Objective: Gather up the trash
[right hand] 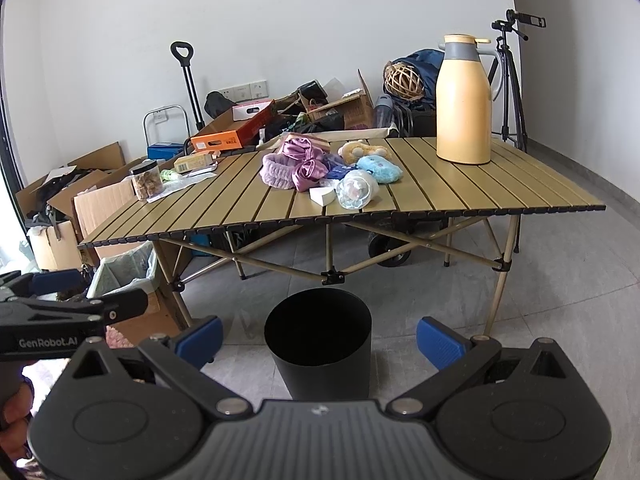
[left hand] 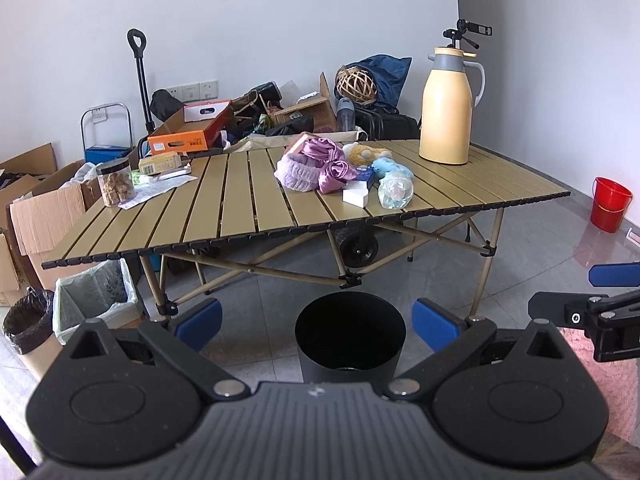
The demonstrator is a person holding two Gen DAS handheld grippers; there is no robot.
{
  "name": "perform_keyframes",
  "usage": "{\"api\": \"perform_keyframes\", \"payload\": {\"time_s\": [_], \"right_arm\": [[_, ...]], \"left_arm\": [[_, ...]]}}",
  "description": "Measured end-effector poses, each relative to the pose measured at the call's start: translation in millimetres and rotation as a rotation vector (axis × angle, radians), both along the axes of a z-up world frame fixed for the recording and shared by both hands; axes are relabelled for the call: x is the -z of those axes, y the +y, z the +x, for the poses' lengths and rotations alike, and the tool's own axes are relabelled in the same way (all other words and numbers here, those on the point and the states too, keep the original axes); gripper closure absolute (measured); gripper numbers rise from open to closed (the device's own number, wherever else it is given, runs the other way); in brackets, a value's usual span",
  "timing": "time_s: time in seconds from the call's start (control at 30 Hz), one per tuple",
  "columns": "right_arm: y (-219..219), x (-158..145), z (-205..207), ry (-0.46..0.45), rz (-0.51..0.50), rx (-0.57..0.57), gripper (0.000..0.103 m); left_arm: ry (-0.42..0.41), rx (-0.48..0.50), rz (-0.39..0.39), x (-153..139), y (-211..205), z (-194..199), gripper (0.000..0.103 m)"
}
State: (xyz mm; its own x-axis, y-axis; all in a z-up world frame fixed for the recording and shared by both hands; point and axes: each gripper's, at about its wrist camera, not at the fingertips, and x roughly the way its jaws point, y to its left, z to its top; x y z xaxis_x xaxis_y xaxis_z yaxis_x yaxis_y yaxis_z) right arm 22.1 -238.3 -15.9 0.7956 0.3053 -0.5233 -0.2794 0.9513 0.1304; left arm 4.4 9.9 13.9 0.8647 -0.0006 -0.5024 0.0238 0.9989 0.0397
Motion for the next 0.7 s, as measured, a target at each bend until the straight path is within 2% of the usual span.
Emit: {"api": "perform_keyframes", "payload": {"time_s": [0.3, 0.7], "right_arm": [[1.5, -1.4, 20.5, -0.013, 0.007, 0.001, 0.0], [-0.4, -0.6, 69.2, -0.013, 0.025, 0.035, 0.0]], "left_arm": [[-0.012, -0.004, 0.015, 7.7, -3.3, 20.4, 0.0], [-0.011, 0.013, 0.01, 19.0, -6.6, 75.1, 0.0]]}}
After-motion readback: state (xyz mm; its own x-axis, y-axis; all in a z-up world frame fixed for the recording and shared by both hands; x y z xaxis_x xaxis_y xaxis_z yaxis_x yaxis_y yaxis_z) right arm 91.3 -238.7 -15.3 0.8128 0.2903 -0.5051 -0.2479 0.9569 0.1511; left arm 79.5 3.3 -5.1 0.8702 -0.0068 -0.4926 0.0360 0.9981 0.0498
